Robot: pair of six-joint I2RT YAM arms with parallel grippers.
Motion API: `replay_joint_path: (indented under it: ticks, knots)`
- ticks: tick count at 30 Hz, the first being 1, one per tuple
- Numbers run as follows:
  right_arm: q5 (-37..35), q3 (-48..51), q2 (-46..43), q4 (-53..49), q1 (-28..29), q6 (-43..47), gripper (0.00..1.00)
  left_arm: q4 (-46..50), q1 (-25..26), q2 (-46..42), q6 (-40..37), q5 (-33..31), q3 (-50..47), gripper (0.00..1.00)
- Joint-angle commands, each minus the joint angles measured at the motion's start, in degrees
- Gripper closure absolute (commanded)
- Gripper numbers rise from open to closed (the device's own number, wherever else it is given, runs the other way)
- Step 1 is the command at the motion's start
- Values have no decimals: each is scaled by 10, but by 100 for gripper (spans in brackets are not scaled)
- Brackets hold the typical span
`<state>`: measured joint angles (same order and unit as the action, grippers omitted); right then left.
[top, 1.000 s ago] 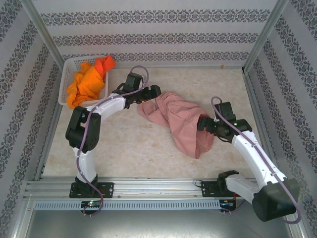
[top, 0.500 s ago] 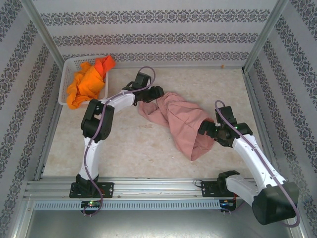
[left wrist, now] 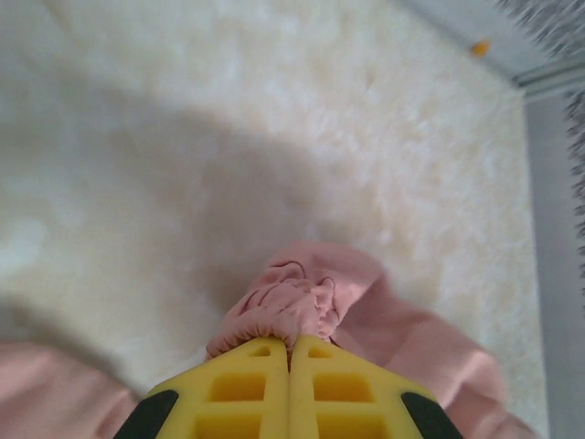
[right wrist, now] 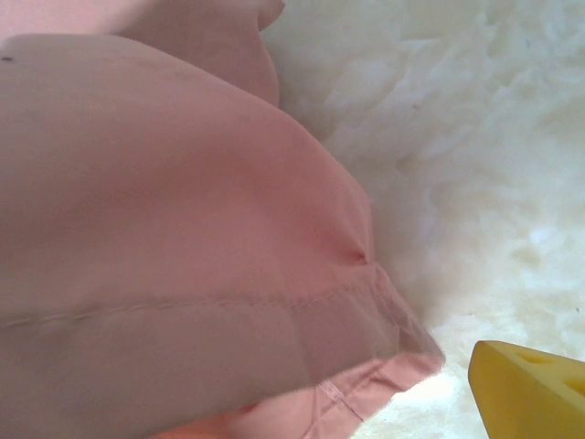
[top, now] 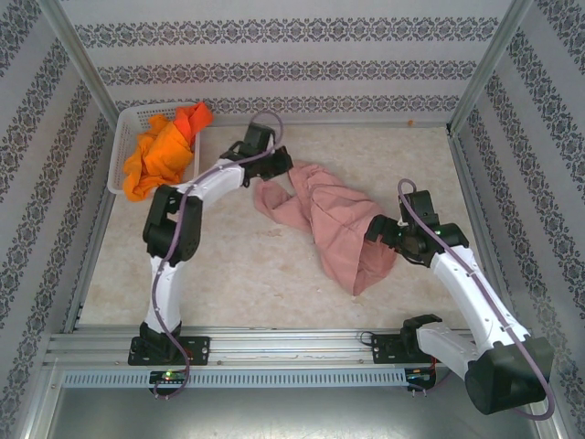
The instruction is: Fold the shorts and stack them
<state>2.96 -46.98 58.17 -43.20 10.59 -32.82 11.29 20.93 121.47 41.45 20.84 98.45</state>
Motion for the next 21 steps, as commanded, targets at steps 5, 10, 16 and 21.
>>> replay_joint_path:
  ticks: [5, 10, 16, 21]
  knots:
    - [18, -17, 19, 17, -3, 19, 2, 109, -55, -126, -108, -73, 156, 100]
    - [0, -25, 28, 14, -2, 26, 2, 154, -44, -128, -134, -50, 264, 100]
    - [-30, -40, -12, 21, -2, 51, 2, 163, 51, -99, -199, -24, 290, 100]
    - [-44, -53, -59, 35, -7, 68, 2, 126, 154, -49, -184, -20, 233, 100]
